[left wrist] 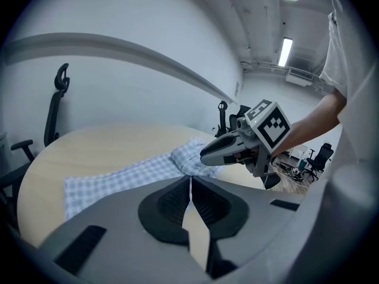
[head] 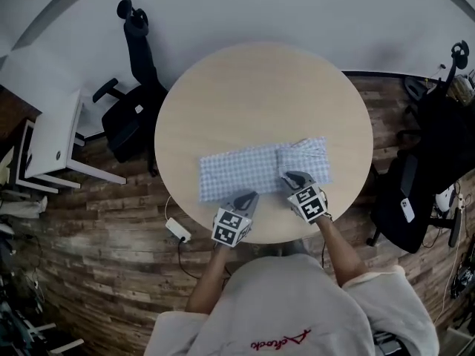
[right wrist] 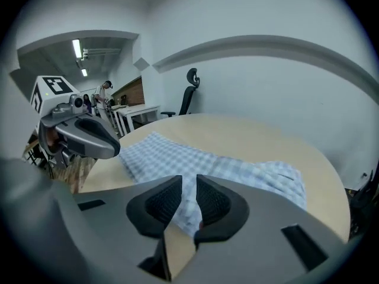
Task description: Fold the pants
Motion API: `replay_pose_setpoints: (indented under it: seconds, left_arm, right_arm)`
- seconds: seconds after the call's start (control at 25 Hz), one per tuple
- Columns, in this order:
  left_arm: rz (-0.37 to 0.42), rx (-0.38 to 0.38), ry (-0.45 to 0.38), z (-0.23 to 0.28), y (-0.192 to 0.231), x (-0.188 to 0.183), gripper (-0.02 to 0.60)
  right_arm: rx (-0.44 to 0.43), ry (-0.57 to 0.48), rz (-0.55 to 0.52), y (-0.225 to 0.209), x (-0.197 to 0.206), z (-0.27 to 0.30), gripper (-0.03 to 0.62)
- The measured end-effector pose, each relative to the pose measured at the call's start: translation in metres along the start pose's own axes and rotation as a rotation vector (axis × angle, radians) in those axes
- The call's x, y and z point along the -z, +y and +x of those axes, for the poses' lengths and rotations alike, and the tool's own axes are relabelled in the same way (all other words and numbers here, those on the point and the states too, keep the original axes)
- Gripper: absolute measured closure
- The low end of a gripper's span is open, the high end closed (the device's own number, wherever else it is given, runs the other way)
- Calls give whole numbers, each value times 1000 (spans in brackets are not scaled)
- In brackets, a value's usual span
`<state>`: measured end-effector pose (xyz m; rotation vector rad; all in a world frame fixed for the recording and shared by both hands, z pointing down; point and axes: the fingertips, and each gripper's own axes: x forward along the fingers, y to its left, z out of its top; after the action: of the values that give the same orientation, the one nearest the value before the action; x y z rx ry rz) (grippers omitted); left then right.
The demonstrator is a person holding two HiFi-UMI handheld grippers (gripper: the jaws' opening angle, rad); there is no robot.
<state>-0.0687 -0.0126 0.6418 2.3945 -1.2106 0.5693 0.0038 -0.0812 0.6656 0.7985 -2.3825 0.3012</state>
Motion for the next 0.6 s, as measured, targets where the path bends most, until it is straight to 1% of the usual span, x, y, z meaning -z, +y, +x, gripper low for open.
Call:
replay_pose_setpoints:
  seconds: [0.12, 0.2, 0.28, 0.44, 0.52, 0.6]
  left_arm:
    - [-14, -4, -4, -4, 9, 2, 543]
    - [-12, 10, -5, -1, 8, 0, 543]
    - [-5, 32, -4, 5, 5, -3, 543]
    - [19, 79, -5, 22, -1, -16, 543]
    - [33, 101, -2, 35, -6, -24, 543]
    - [48, 119, 0, 50, -11, -35, 543]
  right_arm:
    - [-22, 11, 6, 12, -2, 9, 528]
    - [1, 6, 29, 4, -4, 8, 528]
    - [49, -13, 80, -15, -5, 2, 528]
    - [170, -40, 213, -68, 4, -22, 523]
    - [221, -51, 296, -94, 14, -37, 492]
    - [260, -56, 382, -118, 28, -48, 446]
